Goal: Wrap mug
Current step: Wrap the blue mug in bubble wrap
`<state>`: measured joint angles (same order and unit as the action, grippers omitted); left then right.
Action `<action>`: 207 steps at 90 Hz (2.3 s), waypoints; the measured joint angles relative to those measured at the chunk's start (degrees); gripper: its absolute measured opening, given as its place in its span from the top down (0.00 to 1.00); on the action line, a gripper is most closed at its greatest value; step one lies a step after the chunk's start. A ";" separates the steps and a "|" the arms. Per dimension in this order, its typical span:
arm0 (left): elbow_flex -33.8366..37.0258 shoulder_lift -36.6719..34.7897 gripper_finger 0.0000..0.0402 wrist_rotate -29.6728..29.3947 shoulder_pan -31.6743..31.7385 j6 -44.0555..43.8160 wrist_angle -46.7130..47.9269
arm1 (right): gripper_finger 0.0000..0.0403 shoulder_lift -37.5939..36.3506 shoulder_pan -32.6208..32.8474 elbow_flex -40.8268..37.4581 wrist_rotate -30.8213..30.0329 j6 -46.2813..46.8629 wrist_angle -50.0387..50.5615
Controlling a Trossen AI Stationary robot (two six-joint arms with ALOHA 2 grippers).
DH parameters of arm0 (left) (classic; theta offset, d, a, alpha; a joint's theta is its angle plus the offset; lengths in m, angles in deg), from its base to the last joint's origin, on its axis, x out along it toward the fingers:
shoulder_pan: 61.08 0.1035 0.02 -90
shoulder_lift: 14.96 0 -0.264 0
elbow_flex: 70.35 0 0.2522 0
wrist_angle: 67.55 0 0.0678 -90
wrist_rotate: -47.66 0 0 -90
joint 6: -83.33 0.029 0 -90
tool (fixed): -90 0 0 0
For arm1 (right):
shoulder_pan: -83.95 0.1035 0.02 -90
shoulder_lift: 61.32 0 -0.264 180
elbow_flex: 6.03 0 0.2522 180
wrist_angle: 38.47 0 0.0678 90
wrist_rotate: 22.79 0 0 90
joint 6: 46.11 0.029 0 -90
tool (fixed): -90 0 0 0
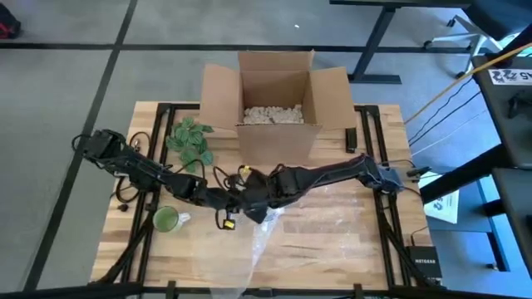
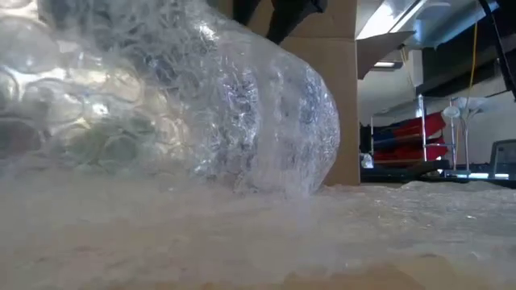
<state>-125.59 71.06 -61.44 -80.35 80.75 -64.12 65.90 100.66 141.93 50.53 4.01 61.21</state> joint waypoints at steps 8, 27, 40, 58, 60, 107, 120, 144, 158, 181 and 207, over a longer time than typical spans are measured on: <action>0.00 -0.02 1.00 -0.01 0.00 0.01 -0.03 | 0.31 -0.22 1.65 0.00 0.87 2.71 3.50; 0.01 0.00 1.00 0.02 -0.01 0.42 -0.07 | 0.31 -0.22 8.50 0.02 6.10 3.64 -1.86; 0.02 -0.01 1.00 -0.01 0.02 0.37 -0.12 | 0.31 0.02 13.21 0.02 6.16 3.49 -11.98; 0.02 0.00 1.00 -0.14 -0.17 1.32 -0.13 | 0.31 2.06 16.07 0.10 3.95 -1.47 -22.19; 0.02 0.00 1.00 -0.14 -0.15 1.32 -0.15 | 0.31 2.59 16.10 0.09 3.72 -2.15 -22.56; 0.00 0.00 1.00 -0.12 -0.24 1.34 5.89 | 0.31 10.80 15.68 -0.03 8.90 -11.82 -36.63; 0.00 -0.02 1.00 -0.12 -0.24 1.47 6.07 | 0.34 10.80 16.31 -0.02 10.75 -11.75 -36.91; 0.00 -0.01 1.00 -0.09 -0.24 1.45 6.69 | 0.52 11.71 17.17 -0.04 13.77 -6.18 -33.64; 0.00 -0.22 1.00 -0.08 -0.24 1.41 6.81 | 0.61 11.03 16.99 0.04 12.68 1.88 -25.60; 0.00 -0.68 1.00 -0.09 -0.24 1.95 6.27 | 0.84 8.17 21.40 0.70 8.33 9.50 -3.10; -0.11 -1.87 1.00 1.04 -0.24 2.72 1.52 | 0.97 1.72 30.22 -3.14 -23.23 21.68 4.27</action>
<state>-125.70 69.19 -60.41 -80.59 83.47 -62.60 67.61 130.88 138.78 27.29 25.69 65.48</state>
